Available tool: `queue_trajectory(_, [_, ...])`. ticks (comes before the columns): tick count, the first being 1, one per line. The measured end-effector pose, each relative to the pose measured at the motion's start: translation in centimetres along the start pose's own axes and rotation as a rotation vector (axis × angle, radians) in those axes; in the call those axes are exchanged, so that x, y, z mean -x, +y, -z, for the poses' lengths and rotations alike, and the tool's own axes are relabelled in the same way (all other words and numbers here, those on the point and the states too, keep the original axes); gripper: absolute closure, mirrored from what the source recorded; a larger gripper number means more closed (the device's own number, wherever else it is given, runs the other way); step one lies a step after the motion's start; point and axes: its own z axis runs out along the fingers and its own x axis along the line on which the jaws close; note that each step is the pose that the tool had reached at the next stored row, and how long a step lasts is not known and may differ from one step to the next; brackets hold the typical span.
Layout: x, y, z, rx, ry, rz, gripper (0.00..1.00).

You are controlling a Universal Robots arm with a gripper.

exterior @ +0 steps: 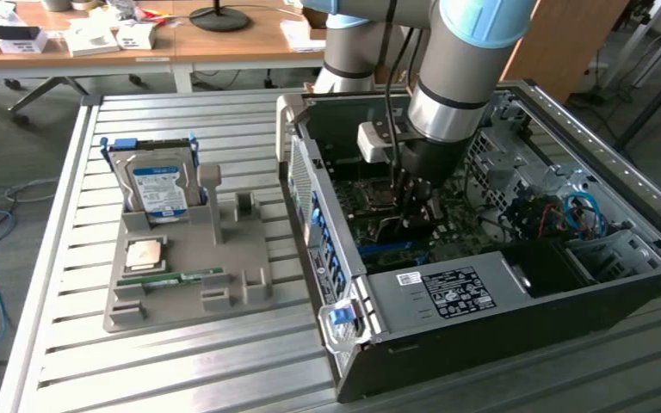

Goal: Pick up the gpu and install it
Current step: 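Insert the gpu into the slot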

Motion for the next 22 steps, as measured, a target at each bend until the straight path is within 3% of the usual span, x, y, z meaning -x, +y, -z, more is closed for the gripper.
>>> queue_trajectory(22, [-0.01,0.24,-0.16,-0.0060,-0.0003,0.003,0.74])
